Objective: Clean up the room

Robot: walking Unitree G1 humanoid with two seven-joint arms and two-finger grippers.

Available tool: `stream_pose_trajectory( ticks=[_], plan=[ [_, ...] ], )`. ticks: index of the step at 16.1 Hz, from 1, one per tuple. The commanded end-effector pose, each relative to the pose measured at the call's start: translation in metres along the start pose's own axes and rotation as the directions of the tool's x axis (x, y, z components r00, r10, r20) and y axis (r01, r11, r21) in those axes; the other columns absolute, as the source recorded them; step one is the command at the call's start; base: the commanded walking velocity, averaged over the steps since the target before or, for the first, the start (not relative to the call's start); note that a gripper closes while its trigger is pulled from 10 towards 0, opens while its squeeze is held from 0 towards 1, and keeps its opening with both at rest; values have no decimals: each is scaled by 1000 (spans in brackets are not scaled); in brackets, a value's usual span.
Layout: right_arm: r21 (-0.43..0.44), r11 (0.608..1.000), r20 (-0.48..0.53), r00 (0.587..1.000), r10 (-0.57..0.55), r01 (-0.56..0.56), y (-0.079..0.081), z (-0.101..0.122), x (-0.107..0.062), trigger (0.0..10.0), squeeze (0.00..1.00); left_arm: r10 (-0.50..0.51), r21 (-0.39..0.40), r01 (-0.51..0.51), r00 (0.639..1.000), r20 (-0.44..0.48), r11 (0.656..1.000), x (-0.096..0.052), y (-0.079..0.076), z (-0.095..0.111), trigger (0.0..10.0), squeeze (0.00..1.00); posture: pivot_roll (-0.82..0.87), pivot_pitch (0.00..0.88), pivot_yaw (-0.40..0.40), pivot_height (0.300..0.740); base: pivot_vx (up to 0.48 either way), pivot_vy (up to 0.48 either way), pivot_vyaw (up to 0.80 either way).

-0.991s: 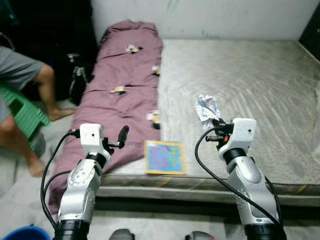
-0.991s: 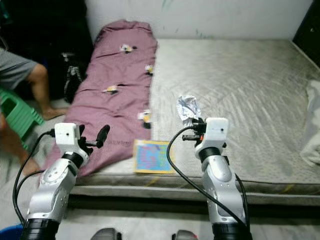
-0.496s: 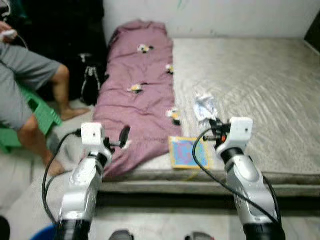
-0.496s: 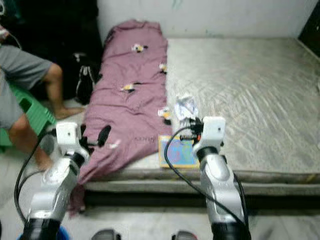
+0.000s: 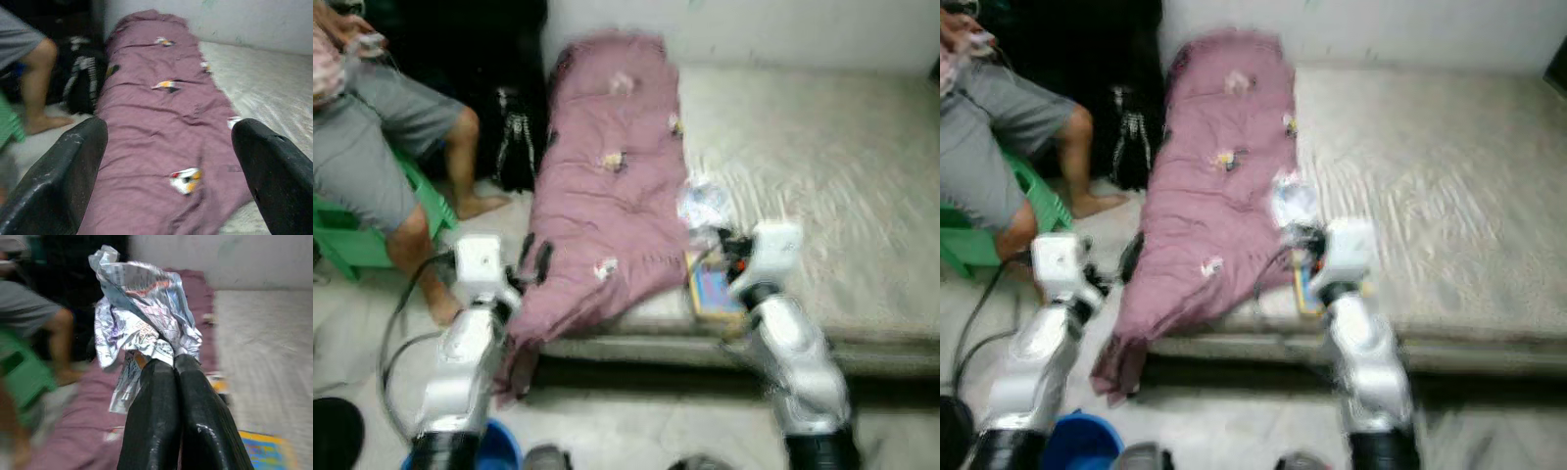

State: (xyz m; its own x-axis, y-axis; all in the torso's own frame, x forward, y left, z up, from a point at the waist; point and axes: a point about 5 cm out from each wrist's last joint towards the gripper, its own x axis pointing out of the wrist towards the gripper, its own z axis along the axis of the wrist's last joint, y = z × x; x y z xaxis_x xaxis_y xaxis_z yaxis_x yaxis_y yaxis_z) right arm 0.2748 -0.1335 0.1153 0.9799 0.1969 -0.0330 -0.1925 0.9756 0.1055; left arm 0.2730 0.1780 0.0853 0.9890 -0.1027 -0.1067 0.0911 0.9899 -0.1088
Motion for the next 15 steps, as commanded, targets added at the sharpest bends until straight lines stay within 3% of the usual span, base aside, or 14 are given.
stream_pose_trajectory(
  ticks=[1,15],
  plan=[
    [-12,1000,17,1000,10,-9,1,6,0,10000,0,1,-5,-1,1000,4,1000,0,0,2,10000,0,-19,0,0,740,0,0,800],
    [-6,1000,16,1000,16,-16,4,5,-2,10000,0,-49,11,49,999,4,999,2,-4,3,10000,0,-34,0,16,740,0,0,800]
  ],
)
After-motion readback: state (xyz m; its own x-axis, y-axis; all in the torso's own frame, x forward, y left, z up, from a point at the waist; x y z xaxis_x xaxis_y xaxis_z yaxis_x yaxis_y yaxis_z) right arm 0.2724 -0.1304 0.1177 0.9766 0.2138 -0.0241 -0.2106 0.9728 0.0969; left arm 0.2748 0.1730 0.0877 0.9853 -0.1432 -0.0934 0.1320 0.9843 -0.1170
